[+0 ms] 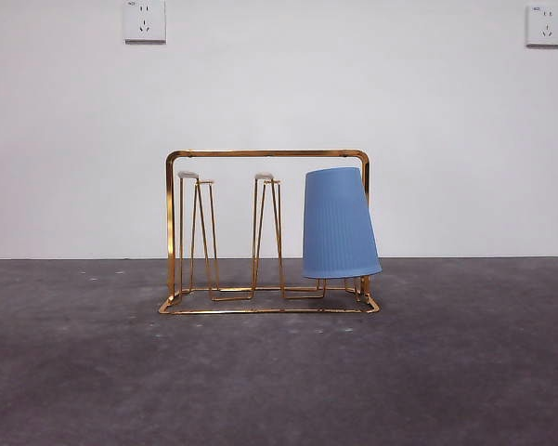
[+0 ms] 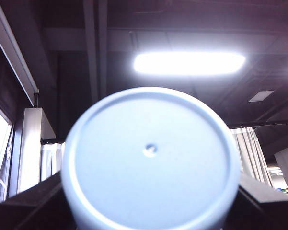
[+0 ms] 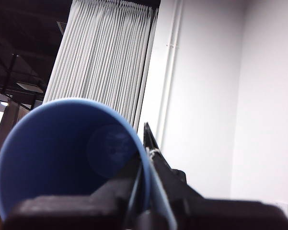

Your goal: Pick up cup 1,put cup 1 in the cup rack,pick up cup 2,put cup 2 in the cup rack

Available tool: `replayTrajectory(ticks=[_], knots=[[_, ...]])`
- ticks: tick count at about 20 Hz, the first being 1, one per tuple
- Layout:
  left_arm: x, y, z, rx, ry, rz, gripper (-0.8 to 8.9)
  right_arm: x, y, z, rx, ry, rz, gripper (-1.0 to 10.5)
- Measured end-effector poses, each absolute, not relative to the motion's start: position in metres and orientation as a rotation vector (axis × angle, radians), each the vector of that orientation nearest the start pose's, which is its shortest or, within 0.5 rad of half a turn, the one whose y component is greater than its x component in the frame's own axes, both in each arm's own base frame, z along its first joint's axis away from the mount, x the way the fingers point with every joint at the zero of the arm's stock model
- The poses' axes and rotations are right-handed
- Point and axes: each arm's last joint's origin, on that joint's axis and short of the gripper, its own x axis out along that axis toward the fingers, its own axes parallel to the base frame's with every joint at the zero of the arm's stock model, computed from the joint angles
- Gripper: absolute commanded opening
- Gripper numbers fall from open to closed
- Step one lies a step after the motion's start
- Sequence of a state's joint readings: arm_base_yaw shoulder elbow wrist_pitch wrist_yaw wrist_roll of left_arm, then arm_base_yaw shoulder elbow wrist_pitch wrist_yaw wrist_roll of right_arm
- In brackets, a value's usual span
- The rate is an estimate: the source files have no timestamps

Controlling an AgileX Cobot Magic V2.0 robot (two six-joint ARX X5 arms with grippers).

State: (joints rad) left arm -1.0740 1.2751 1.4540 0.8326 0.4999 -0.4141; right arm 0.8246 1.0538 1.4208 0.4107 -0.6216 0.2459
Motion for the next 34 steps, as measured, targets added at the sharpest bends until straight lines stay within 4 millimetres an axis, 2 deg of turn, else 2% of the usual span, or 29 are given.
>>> replayTrajectory(ticks=[2,4,8,13,18,23,26,30,34], knots=[[0.098,-0.202,0.537,-0.605,-0.734,-1.635,-0.08,0.098,0.131,0.539,0.274,-0.637,1.465,0.5],[0.102,-0.199,0.536,-0.588,-0.69,-1.621,-0.08,0.098,0.13,0.536,0.268,-0.583,1.463,1.9],[0.106,-0.189,0.538,-0.566,-0.636,-1.593,-0.08,0.093,0.124,0.529,0.214,-0.48,1.437,2.0],[0.096,-0.164,0.545,-0.537,-0.595,-1.547,-0.08,0.075,0.103,0.525,0.131,-0.439,1.365,2.0],[0.09,-0.149,0.54,-0.476,-0.46,-1.401,-0.08,0.061,0.083,0.514,0.05,-0.345,1.213,1.9],[0.093,-0.139,0.52,-0.336,-0.229,-1.099,-0.08,0.049,0.063,0.499,-0.052,-0.228,1.047,1.9],[0.1,-0.139,0.5,-0.22,-0.063,-0.888,-0.08,0.045,0.056,0.491,-0.107,-0.163,0.978,1.9],[0.114,-0.147,0.47,-0.036,0.159,-0.625,-0.08,0.044,0.053,0.485,-0.148,-0.118,0.936,1.9],[0.13,-0.163,0.446,0.059,0.25,-0.455,-0.08,0.044,0.052,0.483,-0.166,-0.098,0.935,1.9]])
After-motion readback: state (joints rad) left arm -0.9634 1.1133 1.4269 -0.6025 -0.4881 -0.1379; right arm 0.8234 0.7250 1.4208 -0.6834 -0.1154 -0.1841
